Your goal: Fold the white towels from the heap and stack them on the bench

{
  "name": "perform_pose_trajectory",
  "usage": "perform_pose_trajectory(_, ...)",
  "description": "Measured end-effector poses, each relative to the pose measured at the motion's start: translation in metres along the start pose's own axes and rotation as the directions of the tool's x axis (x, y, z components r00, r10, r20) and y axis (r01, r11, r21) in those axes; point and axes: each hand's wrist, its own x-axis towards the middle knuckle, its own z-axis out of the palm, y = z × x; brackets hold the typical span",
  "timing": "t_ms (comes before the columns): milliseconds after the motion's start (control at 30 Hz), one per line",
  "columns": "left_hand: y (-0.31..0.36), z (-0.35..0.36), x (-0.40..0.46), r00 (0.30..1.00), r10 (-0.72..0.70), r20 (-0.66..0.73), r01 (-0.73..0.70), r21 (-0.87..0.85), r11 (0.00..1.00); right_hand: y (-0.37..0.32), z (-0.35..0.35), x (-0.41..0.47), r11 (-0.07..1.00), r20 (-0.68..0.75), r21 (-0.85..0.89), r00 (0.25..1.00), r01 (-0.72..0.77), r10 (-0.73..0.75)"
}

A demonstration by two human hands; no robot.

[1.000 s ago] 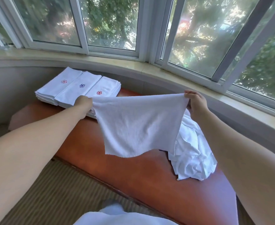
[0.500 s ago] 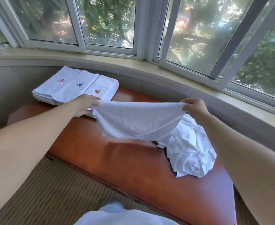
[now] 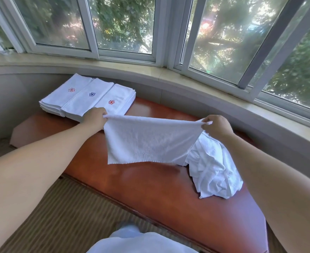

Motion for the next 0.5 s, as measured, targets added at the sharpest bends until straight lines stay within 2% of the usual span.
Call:
perform_pose_trajectory(67,-0.008,0.001,-0.006,0.985,-0.057,0.162,0.047,0.064,0.997,0.002,0.002,-0.005,0.972,0.197,0.167,0.972,-0.163,0.129)
perform_pose_trajectory(100,-0.011,0.001,-0.009,0.952,-0.104,0.289,0.085,0.076,0.993,0.003,0.001,-0.009,0.946,0.331,0.194,0.925,-0.259,0.185)
perform_pose_trajectory(200,-0.021,0.001,-0.018,0.751,-0.228,0.619,0.198,0.118,0.973,0.005,0.001,-0.02,0.908,0.656,0.005,0.687,-0.419,0.313)
perform_pose_trajectory(267,-0.024,-0.003,-0.021,0.59,-0.314,0.744,0.212,0.233,0.949,0.003,0.002,-0.025,0.889,0.722,-0.133,0.572,-0.438,0.39)
perform_pose_trajectory(300,-0.024,-0.007,-0.022,0.516,-0.357,0.778,0.232,0.275,0.933,0.0,0.002,-0.025,0.882,0.716,-0.168,0.56,-0.44,0.416)
perform_pose_trajectory(333,-0.024,-0.011,-0.021,0.471,-0.386,0.793,0.268,0.288,0.919,-0.006,0.001,-0.023,0.88,0.695,-0.182,0.576,-0.439,0.431)
perform_pose_trajectory(367,-0.024,-0.016,-0.018,0.46,-0.4,0.793,0.313,0.277,0.908,-0.012,0.0,-0.021,0.883,0.661,-0.178,0.612,-0.434,0.434)
perform_pose_trajectory(400,-0.024,-0.022,-0.013,0.48,-0.399,0.781,0.355,0.243,0.903,-0.019,-0.001,-0.017,0.889,0.616,-0.162,0.659,-0.429,0.431)
perform_pose_trajectory(500,-0.029,-0.031,0.006,0.66,-0.343,0.669,0.46,0.001,0.888,-0.036,0.006,0.001,0.895,0.452,-0.028,0.792,-0.446,0.41)
